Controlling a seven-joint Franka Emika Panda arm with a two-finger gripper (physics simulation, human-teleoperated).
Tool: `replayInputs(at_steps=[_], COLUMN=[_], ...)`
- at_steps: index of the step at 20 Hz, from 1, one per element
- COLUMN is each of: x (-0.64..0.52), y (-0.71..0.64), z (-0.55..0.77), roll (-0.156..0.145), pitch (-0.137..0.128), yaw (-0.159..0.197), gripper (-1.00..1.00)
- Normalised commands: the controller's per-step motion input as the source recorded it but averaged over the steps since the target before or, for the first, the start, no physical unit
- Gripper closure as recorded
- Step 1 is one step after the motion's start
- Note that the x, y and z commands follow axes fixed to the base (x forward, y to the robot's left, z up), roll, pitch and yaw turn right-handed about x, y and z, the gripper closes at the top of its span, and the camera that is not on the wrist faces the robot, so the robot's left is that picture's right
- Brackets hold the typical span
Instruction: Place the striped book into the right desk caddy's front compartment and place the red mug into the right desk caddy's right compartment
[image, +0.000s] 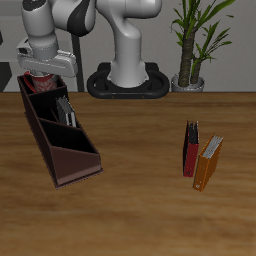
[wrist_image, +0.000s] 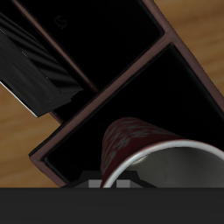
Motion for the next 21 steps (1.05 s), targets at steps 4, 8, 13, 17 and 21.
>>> replayInputs(at_steps=[4,8,13,17,21], x=[-0.01,0.05,0.01,-0.02,-0.01], y=[0.1,0.0,0.09,0.03,0.06], z=[-0.12,-0.1,-0.1,0.0,0.09], roll=[-0.002,-0.017,0.008,0.0,-0.002], pitch=[0.004,0.021,0.005,0.004,-0.012], yaw=[0.007,-0.013,-0.004,-0.002,0.005], gripper=[1.0,-1.0,-1.0,-1.0,-1.0])
